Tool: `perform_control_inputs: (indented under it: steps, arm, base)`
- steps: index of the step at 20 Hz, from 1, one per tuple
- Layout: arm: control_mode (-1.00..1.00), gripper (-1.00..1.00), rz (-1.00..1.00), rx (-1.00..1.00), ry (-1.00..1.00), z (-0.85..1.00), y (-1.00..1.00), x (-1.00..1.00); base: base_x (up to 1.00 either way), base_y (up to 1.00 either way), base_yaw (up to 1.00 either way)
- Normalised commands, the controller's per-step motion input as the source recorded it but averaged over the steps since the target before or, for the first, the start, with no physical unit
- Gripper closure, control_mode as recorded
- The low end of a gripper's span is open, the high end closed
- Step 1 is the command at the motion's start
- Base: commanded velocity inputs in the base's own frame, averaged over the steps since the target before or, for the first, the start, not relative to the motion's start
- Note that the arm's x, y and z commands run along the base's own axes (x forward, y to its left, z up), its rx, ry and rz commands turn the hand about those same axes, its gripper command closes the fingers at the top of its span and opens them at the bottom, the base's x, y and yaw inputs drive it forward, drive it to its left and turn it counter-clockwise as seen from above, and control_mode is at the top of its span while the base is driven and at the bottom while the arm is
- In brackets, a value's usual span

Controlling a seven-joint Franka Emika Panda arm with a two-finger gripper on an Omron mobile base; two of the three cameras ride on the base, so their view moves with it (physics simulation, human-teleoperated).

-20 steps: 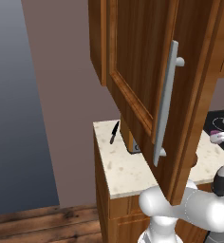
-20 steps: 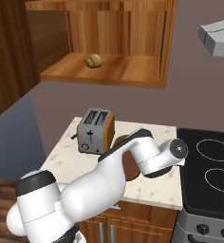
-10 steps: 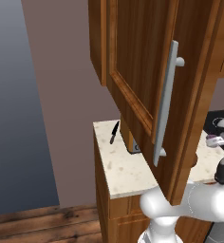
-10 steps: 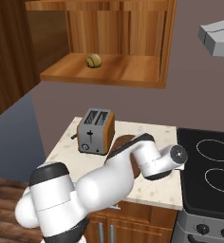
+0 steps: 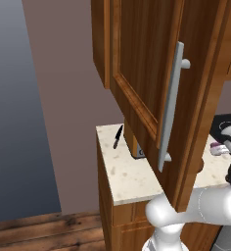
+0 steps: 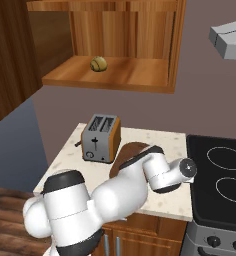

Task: Pick the bread, place it on the cutting board, pick the jam, place it on the counter, and close the cabinet.

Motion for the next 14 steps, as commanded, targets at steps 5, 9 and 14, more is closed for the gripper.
perform_control_inputs:
  steps: [5,9,14]
  arm:
    - [-1.00,1.00,0.00,0.00,0.00,-0.21,-0.09,0.06]
    - [-1.00,1.00,0.00,0.00,0.00,-0.24,-0.09,0.04]
    - [-1.00,1.00,0.00,0.00,0.00,-0.22,-0.07,0.01]
  base:
    - [0.00,0.00,0.00]
    - [0.00,0.00,0.00]
    - [0.00,0.00,0.00]
